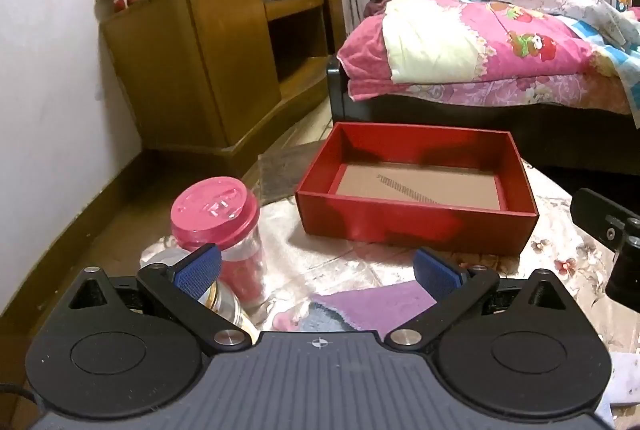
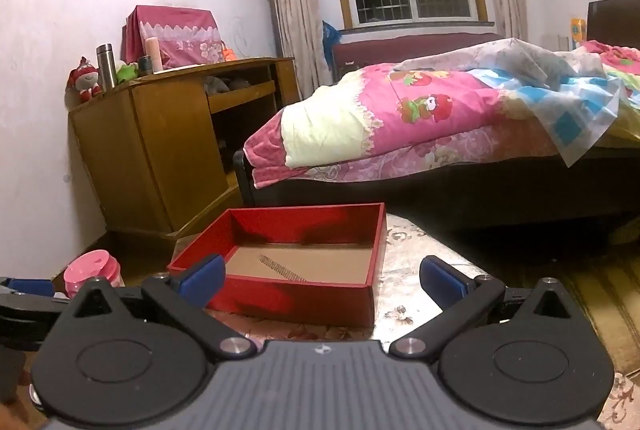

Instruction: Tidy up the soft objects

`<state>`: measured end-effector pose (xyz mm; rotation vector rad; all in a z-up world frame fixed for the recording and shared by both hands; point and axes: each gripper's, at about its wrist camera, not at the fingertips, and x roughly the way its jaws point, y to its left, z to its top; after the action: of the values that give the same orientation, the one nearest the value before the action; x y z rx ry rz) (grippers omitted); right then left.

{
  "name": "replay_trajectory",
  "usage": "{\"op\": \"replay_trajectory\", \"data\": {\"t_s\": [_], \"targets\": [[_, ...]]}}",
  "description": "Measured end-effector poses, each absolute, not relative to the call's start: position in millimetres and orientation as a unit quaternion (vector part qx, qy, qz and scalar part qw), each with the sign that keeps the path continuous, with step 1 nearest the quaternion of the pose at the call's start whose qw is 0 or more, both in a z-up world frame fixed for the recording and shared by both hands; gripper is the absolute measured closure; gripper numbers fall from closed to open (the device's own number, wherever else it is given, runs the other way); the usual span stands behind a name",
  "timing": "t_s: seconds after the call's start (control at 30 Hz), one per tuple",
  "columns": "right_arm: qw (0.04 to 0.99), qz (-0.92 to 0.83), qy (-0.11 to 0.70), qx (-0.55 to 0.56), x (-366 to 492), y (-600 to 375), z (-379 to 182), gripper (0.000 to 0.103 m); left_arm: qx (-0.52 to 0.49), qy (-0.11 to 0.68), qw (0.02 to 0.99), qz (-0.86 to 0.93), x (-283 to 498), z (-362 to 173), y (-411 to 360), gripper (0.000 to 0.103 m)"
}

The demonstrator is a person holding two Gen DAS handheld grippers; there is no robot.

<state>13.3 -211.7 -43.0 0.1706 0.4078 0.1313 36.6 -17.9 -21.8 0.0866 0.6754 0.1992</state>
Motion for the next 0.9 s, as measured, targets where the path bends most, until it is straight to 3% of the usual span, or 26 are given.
{"op": "replay_trajectory", "data": {"t_s": [0.9], "targets": [[0.970,0.041,0.232,0.066,20.9,-210.8,-51.4,0.023,0.050,0.317,0.942,0.095,29.6,-20.8,-24.1,0.005]]}}
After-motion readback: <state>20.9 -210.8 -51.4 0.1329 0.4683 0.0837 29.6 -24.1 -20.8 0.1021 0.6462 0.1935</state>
